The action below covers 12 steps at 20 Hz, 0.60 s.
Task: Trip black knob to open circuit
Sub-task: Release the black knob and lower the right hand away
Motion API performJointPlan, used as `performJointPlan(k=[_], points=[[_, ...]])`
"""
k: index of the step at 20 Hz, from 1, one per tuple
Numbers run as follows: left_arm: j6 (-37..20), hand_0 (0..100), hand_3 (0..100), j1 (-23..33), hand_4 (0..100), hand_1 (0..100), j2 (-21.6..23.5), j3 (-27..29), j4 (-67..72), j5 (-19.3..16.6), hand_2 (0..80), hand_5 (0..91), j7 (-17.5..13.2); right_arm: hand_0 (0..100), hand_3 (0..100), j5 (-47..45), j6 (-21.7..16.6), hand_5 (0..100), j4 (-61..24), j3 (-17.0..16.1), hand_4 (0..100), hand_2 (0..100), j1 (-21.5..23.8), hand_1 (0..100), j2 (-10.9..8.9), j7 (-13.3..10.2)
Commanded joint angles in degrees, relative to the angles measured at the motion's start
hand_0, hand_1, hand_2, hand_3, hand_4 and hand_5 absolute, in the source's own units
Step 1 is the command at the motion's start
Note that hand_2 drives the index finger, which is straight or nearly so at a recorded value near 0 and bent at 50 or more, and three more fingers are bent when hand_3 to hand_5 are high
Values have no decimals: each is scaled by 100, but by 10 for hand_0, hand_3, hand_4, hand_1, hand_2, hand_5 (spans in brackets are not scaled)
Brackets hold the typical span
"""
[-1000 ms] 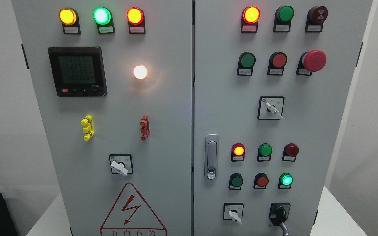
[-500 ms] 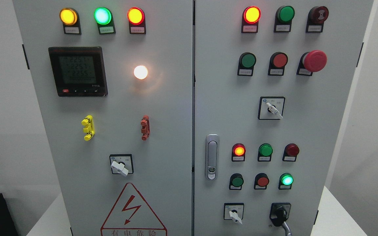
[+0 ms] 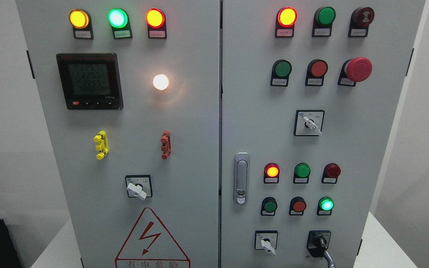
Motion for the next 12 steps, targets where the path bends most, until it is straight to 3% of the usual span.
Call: performJointPlan(k=[1,12], points=[[-10,120,0,-23,0,389,-9,7,-1,14,0,0,1,922,1000,-9,-78,901,-98,-67,989,0,-90,856,-17,48],[-10,120,0,-23,0,389,-9,7,-1,14,0,0,1,927,1000,-62,-78,900,-107,-182,989,0,-81,859,-35,31]])
